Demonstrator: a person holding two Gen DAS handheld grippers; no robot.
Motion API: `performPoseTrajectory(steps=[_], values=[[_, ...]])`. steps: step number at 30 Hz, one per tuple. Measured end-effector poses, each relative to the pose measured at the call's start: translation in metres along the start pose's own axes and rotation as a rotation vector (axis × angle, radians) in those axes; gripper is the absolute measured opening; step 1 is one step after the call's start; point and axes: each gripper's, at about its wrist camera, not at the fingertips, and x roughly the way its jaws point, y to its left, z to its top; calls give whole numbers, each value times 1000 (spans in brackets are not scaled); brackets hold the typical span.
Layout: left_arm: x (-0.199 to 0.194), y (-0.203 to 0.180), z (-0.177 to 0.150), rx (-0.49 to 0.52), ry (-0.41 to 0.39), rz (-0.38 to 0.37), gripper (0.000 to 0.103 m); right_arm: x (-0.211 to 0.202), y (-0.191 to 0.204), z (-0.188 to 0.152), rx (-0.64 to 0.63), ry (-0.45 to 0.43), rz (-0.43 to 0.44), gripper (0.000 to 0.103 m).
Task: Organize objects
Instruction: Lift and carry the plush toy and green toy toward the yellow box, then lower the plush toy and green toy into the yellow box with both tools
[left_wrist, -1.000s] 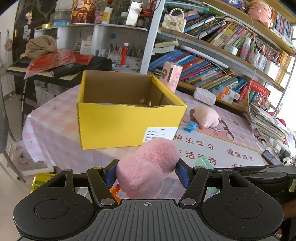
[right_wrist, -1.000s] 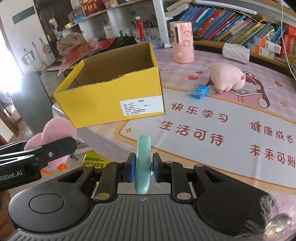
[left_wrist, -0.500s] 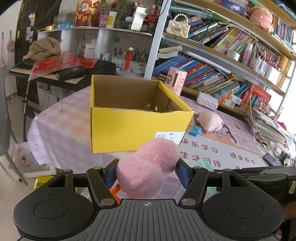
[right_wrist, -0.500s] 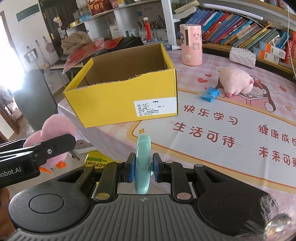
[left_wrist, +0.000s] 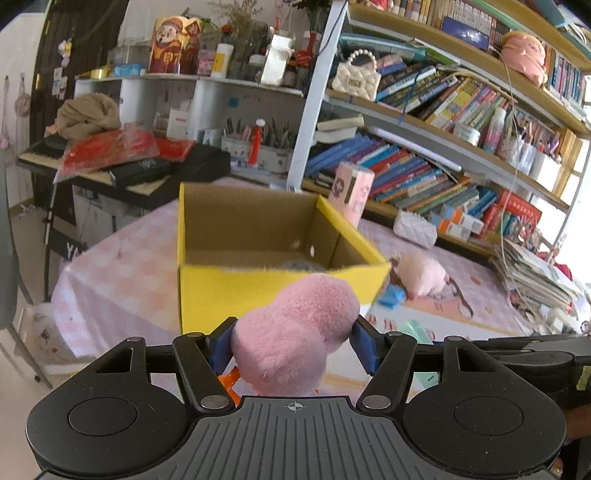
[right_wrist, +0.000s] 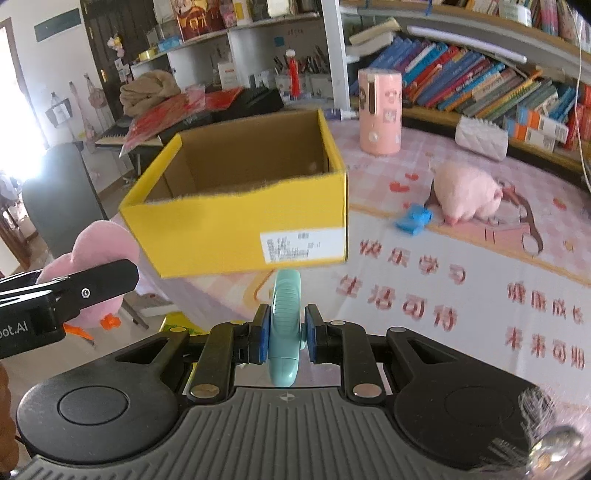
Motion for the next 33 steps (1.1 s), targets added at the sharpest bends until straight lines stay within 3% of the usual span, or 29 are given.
performPoseTrajectory(steps=[8, 18, 33], values=[[22, -1, 31, -1, -52, 37, 64, 15, -11, 43, -2, -57, 34, 18], [65, -7, 54, -5, -58, 95, 64, 50, -28, 96, -33, -95, 76, 18], [126, -14, 64, 47, 20, 209, 64, 103, -42, 143, -100, -107, 149, 18]])
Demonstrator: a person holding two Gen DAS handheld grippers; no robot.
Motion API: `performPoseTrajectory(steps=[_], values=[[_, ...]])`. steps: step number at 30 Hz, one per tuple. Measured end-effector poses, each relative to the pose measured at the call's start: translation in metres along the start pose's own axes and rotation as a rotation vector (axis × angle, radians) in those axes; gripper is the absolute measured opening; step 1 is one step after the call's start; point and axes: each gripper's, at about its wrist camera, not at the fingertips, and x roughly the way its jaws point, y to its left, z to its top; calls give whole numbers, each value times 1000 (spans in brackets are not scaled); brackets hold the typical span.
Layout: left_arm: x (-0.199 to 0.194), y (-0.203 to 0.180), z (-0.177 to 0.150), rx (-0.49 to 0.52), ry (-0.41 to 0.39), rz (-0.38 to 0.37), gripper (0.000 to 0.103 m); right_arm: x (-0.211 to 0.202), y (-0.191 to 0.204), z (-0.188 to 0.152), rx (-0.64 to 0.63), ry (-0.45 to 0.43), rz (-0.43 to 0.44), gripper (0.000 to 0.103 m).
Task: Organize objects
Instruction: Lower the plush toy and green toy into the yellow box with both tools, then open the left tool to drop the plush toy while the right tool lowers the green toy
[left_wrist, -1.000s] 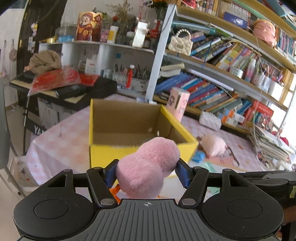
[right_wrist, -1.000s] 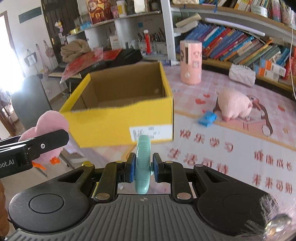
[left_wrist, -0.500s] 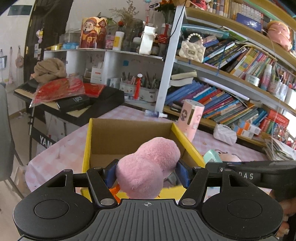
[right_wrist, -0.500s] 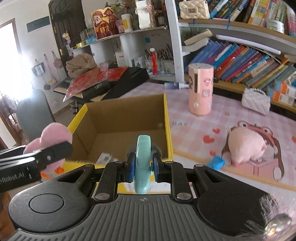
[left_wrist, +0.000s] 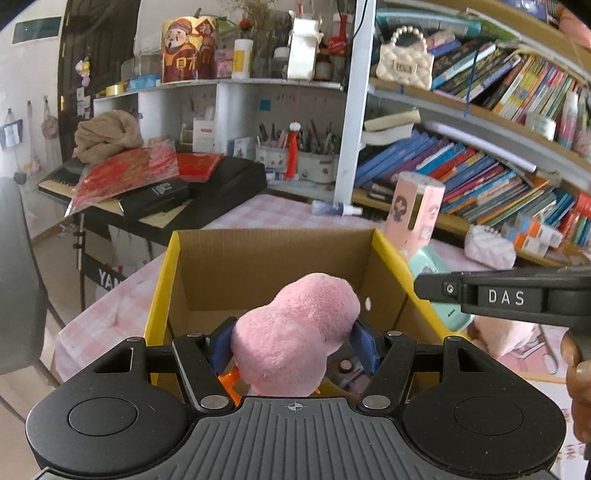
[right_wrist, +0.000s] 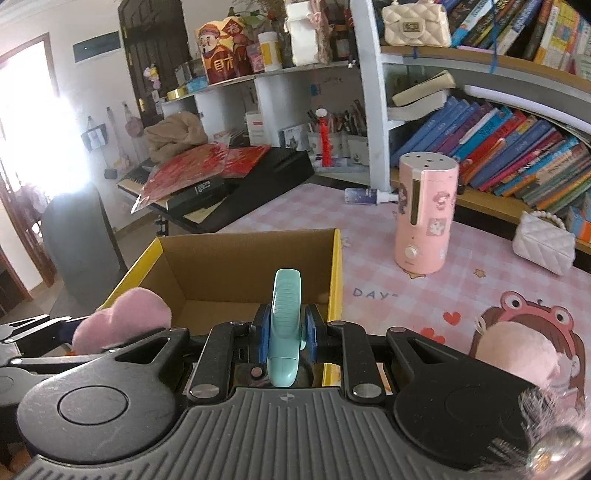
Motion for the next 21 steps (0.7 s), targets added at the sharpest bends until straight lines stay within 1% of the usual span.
performPoseTrajectory(steps=[12, 21], values=[[33, -9, -5, 73, 80, 65, 64, 39, 5, 4, -99, 49, 53, 18], [50, -9, -12, 94, 134, 89, 64, 64, 11, -1, -189, 117, 73, 18]])
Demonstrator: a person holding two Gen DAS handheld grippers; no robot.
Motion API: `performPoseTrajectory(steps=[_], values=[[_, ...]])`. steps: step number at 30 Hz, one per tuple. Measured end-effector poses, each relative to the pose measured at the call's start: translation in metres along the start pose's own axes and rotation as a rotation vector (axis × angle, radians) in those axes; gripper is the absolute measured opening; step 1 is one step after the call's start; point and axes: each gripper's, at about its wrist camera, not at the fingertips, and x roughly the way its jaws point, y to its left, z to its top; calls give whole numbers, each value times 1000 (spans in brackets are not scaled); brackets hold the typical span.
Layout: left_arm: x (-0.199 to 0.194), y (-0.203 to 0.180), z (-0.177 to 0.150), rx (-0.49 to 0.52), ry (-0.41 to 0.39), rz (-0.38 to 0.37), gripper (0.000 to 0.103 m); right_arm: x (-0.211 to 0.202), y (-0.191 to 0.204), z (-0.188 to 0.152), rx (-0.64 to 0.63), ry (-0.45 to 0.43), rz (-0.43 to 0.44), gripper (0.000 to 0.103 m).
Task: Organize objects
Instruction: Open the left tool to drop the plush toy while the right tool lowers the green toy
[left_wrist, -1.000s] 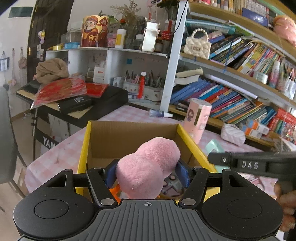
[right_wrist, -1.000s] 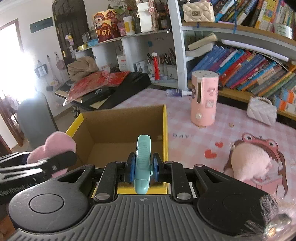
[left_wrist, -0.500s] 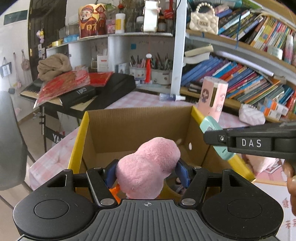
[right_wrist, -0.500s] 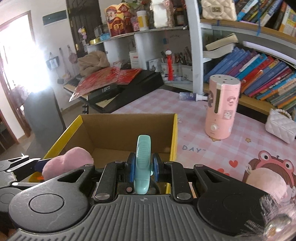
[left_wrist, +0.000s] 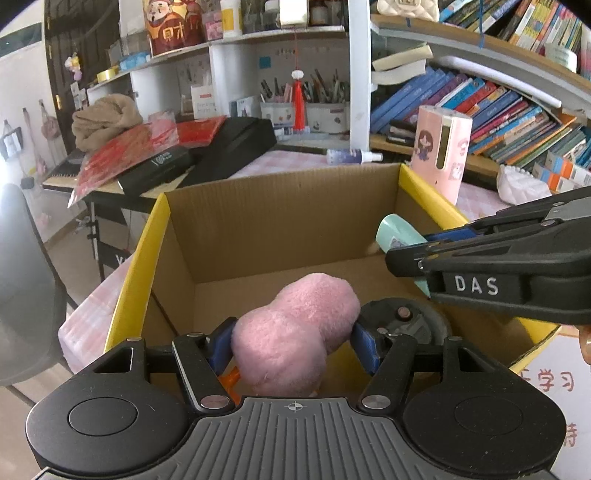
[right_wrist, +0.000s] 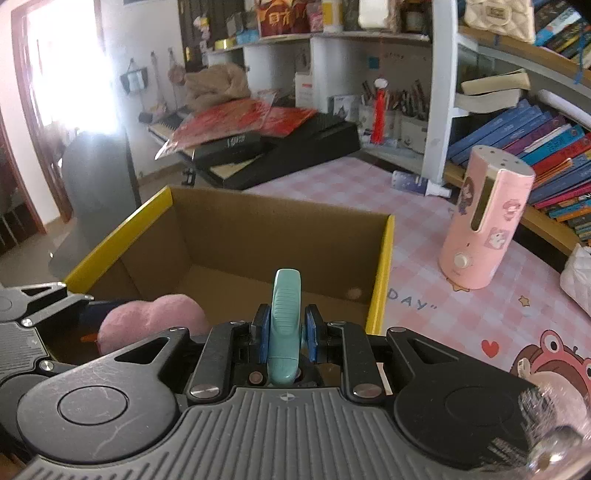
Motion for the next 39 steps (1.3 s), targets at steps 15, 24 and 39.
performPoseTrajectory(steps=[15, 24, 39], values=[[12, -1, -2, 2, 22, 8, 65, 21, 6, 5, -118, 38, 3, 18], [13, -1, -1, -5, 23, 10, 67, 36, 17, 3, -213, 100, 25, 18], [-3, 4, -5, -34, 0, 20, 75, 40, 19, 4, -214, 153, 38, 19]])
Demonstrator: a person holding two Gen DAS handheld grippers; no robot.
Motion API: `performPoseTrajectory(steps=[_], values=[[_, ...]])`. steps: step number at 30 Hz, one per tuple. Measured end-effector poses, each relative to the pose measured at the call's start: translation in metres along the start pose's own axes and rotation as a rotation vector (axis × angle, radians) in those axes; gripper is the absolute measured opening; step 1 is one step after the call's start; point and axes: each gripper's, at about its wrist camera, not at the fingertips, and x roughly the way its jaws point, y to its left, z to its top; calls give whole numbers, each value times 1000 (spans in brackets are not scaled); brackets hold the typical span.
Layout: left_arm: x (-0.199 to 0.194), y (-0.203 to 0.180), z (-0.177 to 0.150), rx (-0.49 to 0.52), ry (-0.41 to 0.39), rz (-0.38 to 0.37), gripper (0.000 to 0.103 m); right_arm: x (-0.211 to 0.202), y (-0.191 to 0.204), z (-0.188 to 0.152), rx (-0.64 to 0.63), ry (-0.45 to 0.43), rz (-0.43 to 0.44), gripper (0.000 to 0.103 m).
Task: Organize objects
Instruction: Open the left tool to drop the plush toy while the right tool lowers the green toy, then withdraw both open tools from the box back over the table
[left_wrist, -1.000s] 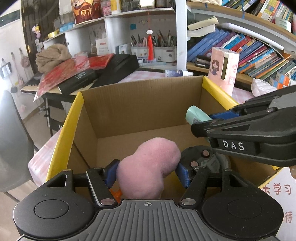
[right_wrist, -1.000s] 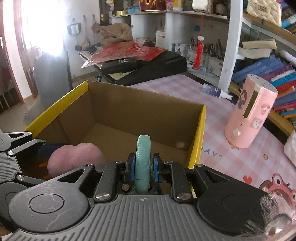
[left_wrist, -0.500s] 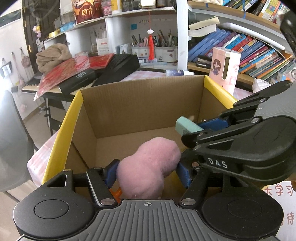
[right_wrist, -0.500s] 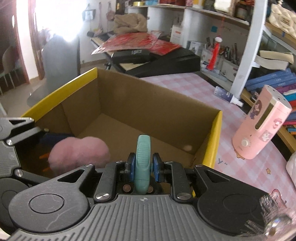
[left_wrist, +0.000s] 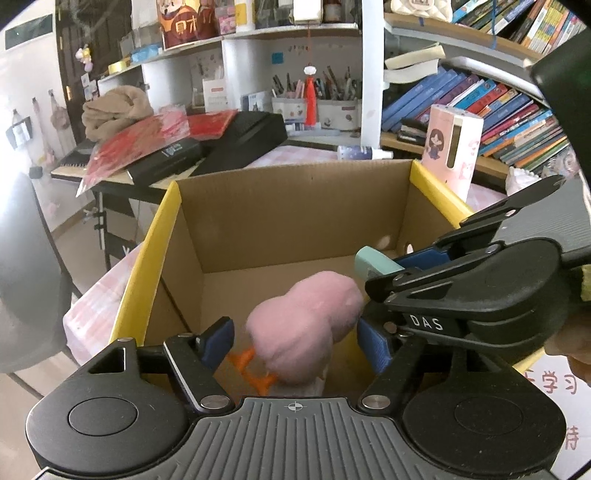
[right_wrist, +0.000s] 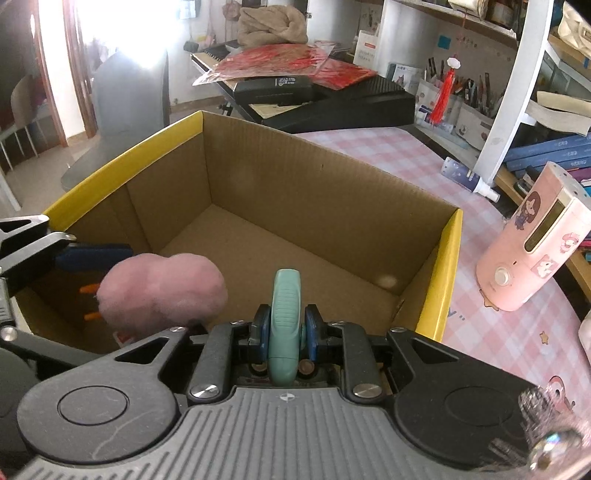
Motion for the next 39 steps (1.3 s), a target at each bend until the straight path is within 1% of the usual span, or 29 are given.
performPoseTrajectory(steps=[4, 6, 8, 9, 11, 14, 22, 25, 30, 34, 39], values=[[-6, 3, -1, -8, -15, -8, 78, -3, 1, -1, 4, -11, -14, 19], [-12, 3, -1, -9, -33, -11, 83, -6, 1, -2, 17, -19, -21, 19], [-17, 4, -2, -10, -53, -3, 84, -10, 2, -3, 25, -34, -31, 22], [-20, 4, -2, -14, -61, -8, 85, -13, 2, -3, 29, -42, -36, 23], [-25, 7, -2, -26, -73, -16, 85, -20, 4, -4, 41, -63, -47, 29], [-33, 10, -3, -37, -92, -19, 85, -31, 5, -6, 57, -93, -71, 33], [-59, 18, -5, -70, -149, -36, 86, -66, 8, -12, 121, -168, -133, 35], [-70, 22, -8, -90, -173, -40, 91, -80, 10, -15, 153, -201, -161, 38], [-84, 28, -15, -104, -197, -53, 91, -104, 15, -25, 204, -247, -206, 40], [-94, 31, -22, -101, -209, -62, 91, -118, 21, -35, 233, -263, -237, 40], [-104, 35, -32, -94, -207, -72, 91, -128, 31, -49, 262, -259, -273, 41]])
